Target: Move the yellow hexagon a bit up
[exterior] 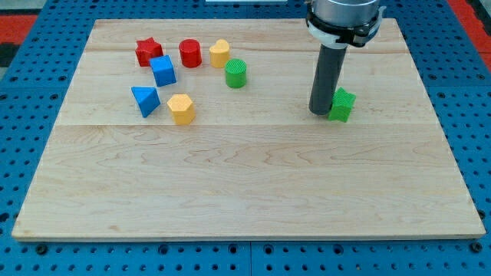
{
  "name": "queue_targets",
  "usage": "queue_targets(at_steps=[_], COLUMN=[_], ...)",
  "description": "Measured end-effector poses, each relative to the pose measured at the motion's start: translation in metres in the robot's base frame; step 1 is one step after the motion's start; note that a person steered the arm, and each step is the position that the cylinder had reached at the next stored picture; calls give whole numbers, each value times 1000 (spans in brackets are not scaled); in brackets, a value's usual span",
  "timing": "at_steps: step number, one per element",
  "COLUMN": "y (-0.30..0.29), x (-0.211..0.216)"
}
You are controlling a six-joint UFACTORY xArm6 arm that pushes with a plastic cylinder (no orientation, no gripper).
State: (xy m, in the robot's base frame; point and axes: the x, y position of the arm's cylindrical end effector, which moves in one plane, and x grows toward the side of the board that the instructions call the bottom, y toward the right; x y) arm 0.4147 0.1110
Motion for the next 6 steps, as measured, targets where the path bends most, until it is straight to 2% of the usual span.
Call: queue_targets(at_steps=[1, 2, 3, 4, 6], y=[-31, -107, -190, -230, -233], x=[47, 61, 54, 37, 3])
